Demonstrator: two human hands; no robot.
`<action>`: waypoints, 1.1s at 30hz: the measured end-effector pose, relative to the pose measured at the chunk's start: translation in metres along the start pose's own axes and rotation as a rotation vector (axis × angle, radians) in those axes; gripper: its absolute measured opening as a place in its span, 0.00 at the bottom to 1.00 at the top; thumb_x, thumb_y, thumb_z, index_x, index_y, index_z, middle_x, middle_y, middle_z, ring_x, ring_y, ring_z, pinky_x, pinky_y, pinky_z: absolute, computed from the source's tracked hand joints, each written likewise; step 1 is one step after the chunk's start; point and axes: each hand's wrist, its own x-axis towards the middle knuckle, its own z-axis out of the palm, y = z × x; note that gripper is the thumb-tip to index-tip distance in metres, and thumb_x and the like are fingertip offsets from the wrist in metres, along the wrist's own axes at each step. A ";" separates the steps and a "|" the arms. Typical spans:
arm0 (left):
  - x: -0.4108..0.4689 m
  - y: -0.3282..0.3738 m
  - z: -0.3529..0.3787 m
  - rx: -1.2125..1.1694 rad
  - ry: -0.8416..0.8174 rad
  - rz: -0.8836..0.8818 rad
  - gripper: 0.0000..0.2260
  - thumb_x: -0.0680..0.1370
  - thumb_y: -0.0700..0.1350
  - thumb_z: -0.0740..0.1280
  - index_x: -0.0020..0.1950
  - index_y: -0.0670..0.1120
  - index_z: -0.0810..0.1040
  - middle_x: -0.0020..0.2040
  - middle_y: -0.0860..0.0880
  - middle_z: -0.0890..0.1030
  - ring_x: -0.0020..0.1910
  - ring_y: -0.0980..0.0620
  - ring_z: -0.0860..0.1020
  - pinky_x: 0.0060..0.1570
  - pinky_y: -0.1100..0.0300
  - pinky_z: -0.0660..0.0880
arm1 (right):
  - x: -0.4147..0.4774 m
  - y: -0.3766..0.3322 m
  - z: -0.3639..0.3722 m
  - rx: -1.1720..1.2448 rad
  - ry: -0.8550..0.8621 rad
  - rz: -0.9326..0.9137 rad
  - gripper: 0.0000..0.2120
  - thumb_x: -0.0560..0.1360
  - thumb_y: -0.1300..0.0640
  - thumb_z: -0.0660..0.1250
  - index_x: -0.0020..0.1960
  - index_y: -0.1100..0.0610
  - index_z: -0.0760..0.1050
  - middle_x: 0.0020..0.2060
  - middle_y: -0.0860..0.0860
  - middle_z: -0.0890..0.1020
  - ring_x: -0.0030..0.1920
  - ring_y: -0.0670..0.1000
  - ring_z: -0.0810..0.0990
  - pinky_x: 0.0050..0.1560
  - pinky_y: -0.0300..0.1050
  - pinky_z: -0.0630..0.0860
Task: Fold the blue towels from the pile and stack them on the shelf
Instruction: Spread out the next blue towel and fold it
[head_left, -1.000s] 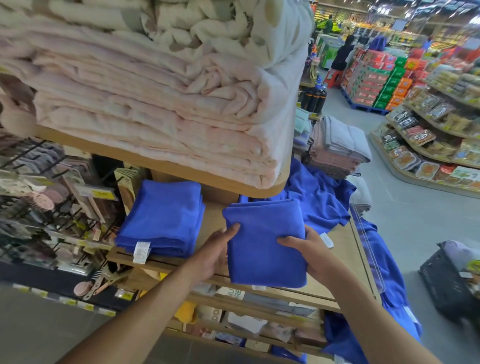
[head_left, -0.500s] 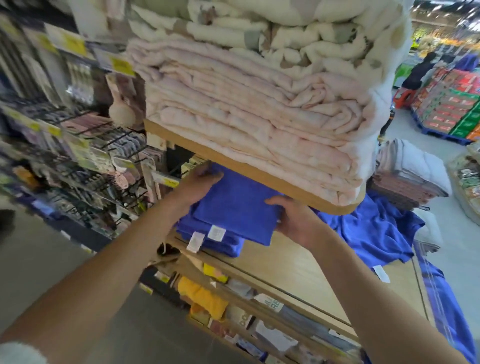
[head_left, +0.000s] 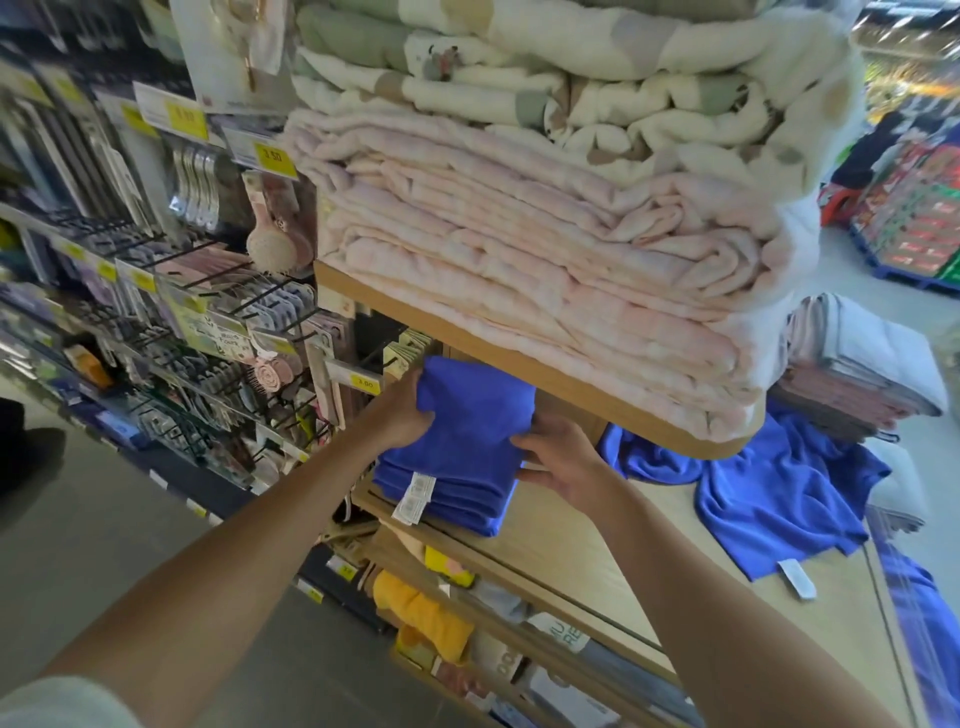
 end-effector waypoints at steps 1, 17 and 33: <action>-0.005 0.003 0.001 0.088 0.037 0.005 0.37 0.82 0.47 0.65 0.83 0.52 0.45 0.78 0.41 0.62 0.66 0.38 0.75 0.55 0.47 0.77 | 0.001 0.001 -0.001 -0.008 0.003 -0.014 0.15 0.80 0.65 0.68 0.65 0.57 0.77 0.59 0.55 0.84 0.58 0.58 0.84 0.52 0.56 0.84; -0.042 0.153 0.219 0.245 -0.128 0.629 0.16 0.75 0.48 0.62 0.61 0.54 0.80 0.63 0.53 0.78 0.65 0.52 0.74 0.64 0.55 0.73 | -0.067 0.137 -0.231 -1.073 0.727 -0.043 0.23 0.78 0.53 0.68 0.72 0.57 0.73 0.69 0.55 0.76 0.68 0.60 0.74 0.67 0.53 0.70; -0.001 0.226 0.268 -1.300 -0.664 -0.377 0.19 0.74 0.53 0.73 0.57 0.40 0.82 0.52 0.41 0.86 0.47 0.45 0.86 0.43 0.54 0.81 | -0.159 0.095 -0.205 -0.703 -0.249 0.045 0.08 0.68 0.53 0.62 0.33 0.54 0.69 0.28 0.46 0.67 0.32 0.44 0.65 0.37 0.45 0.64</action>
